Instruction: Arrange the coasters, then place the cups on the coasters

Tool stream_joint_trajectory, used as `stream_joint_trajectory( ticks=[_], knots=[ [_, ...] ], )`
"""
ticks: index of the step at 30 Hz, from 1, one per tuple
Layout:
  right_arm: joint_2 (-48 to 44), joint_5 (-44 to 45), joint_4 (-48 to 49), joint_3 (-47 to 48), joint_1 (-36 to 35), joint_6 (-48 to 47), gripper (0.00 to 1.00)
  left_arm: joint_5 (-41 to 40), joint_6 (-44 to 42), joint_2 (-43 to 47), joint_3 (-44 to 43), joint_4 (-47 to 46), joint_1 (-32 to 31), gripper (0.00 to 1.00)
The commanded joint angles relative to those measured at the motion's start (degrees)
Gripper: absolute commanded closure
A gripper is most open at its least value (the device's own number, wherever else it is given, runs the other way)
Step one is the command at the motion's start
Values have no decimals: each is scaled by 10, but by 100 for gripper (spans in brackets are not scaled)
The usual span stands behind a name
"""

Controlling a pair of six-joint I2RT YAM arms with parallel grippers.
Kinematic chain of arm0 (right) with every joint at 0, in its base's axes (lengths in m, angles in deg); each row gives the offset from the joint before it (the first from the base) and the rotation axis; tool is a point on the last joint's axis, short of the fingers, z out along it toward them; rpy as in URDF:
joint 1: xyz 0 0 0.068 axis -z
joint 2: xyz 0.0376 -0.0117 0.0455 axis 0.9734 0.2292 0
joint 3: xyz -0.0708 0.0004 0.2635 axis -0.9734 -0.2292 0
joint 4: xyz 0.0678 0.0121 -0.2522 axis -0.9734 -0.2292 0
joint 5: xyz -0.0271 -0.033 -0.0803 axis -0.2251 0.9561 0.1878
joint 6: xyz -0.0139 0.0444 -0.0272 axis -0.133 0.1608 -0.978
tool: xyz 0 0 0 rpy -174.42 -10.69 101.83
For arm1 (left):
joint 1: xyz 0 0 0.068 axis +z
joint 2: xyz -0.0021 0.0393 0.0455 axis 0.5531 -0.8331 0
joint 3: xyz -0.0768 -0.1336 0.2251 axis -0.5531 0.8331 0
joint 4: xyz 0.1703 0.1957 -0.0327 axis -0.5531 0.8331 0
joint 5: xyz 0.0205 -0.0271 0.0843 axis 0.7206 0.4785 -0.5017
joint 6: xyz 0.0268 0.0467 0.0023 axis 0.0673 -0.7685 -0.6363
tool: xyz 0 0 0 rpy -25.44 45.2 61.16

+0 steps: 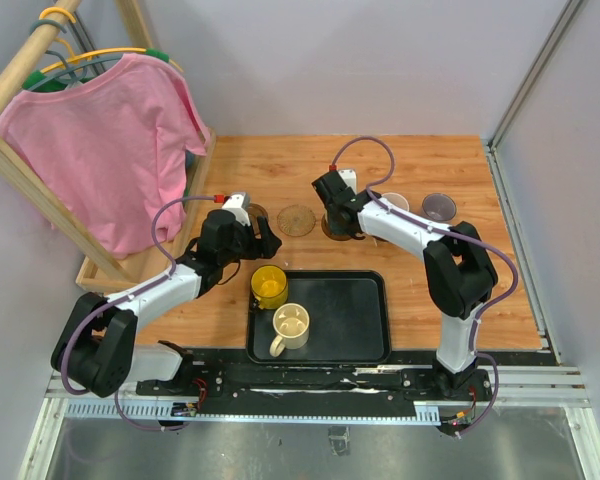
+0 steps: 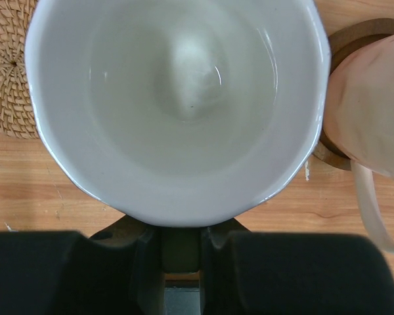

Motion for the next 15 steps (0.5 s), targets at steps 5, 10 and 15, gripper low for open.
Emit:
stream_joint_trajectory(
  ticks=[5, 10, 15],
  knots=[
    [1, 13, 20, -7, 11, 18, 99, 2, -2, -4, -11, -9, -6, 21],
    [1, 20, 19, -10, 12, 23, 99, 4, -2, -5, -9, -10, -5, 21],
    [3, 23, 15, -10, 13, 27, 99, 4, -1, -6, -9, -11, -5, 21]
  ],
)
